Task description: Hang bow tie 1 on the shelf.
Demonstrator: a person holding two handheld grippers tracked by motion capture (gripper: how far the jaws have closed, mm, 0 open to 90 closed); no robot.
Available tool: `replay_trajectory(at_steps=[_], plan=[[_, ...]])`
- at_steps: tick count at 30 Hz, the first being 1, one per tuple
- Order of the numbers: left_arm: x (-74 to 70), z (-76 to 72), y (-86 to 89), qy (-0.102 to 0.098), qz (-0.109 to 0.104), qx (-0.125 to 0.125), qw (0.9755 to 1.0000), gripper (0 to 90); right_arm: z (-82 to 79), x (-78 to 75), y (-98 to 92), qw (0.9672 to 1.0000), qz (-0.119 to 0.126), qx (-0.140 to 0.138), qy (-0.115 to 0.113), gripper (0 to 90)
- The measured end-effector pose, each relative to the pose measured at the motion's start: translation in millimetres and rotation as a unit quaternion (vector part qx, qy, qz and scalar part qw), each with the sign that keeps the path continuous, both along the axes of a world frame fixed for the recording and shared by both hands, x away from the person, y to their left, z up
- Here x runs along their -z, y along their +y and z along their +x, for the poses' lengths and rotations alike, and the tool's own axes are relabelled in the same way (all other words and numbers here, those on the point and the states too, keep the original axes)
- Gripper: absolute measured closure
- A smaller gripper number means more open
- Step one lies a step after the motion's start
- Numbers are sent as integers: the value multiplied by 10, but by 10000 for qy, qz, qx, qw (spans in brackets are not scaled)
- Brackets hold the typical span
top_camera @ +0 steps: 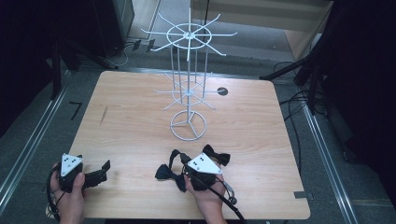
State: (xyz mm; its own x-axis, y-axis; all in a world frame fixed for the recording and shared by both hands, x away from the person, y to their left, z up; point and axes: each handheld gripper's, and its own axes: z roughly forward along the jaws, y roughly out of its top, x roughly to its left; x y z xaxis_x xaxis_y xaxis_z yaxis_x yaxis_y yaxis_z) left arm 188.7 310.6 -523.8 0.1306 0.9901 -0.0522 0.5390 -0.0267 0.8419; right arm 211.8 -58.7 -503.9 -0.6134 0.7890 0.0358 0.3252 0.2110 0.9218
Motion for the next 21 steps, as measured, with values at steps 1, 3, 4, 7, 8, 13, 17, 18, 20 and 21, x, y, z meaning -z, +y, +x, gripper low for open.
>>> replay_trajectory(at_steps=[1,3,4,7,8,13,17,18,20,21], plan=[[0,0,1,1,0,2,10000,0,0,0,0,10000,0,0,0,900],[-1,0,1,8,0,0,10000,0,-6,-44,7,10000,9,-14,-89,900],[-1,-1,3,9,4,3,10000,0,-11,-60,12,9999,23,-8,-109,900],[-1,0,2,4,3,1,10000,0,-26,-145,32,9997,58,-20,-250,900],[-1,0,2,4,3,1,10000,0,-26,-145,32,9997,58,-20,-250,900],[-1,-3,4,6,-1,-10,10000,0,-18,-233,17,9992,118,-24,-372,900],[-3,-6,11,-4,-29,-9,10000,0,8,-308,-35,9986,255,20,-468,900],[-2,-6,11,-11,-39,-13,10000,0,8,-308,-35,9986,255,20,-468,900],[-2,-5,12,-4,-41,-15,10000,0,12,-327,-54,9981,353,46,-498,900],[-2,-4,11,-2,-43,-15,10000,0,15,-338,-64,9978,386,64,-528,900]])
